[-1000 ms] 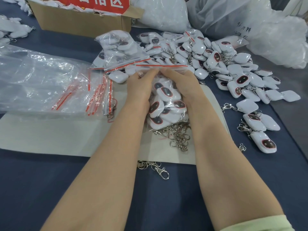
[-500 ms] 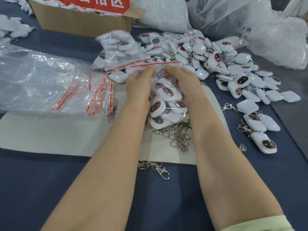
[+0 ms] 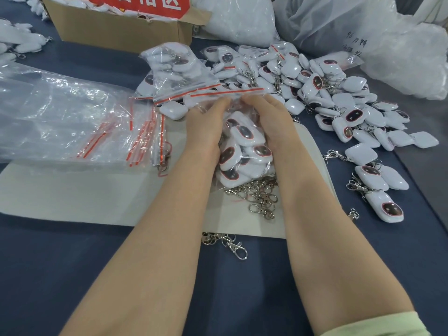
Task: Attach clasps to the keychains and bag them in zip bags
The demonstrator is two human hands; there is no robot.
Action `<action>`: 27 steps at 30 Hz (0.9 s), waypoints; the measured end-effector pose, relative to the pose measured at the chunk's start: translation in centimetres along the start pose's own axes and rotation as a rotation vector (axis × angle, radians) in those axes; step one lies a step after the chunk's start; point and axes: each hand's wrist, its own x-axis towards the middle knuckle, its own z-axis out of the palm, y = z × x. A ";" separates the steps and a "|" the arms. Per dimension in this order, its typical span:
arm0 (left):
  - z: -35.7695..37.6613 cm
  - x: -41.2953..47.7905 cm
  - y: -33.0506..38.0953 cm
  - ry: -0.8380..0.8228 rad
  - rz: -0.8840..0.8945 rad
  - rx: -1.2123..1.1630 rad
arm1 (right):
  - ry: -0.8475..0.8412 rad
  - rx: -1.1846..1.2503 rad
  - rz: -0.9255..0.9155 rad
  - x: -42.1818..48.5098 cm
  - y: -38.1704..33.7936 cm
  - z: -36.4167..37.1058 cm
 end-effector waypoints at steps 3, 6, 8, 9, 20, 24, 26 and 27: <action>0.1 -0.3 0.1 0.054 -0.005 -0.028 | 0.032 -0.075 -0.018 -0.1 0.1 0.1; 0.2 -0.8 0.3 0.097 -0.005 -0.018 | 0.089 -0.221 -0.014 -0.3 -0.1 0.1; 0.1 -1.0 0.5 0.131 0.008 -0.027 | 0.127 -0.251 -0.026 -0.4 -0.1 0.1; 0.1 -1.0 0.6 0.146 0.017 -0.043 | 0.141 -0.260 -0.038 -0.5 -0.1 0.1; -0.4 -0.3 0.5 0.286 0.171 0.062 | 0.209 -0.143 -0.093 0.2 0.4 -0.1; -0.7 -0.4 0.7 0.281 0.148 0.103 | 0.245 -0.027 -0.013 0.4 0.3 -0.1; -0.8 -0.7 1.1 0.209 0.167 0.150 | 0.253 -0.090 0.003 0.7 0.0 -0.3; -0.7 -0.9 1.3 0.150 0.190 0.204 | 0.238 -0.231 -0.031 0.7 -0.3 -0.6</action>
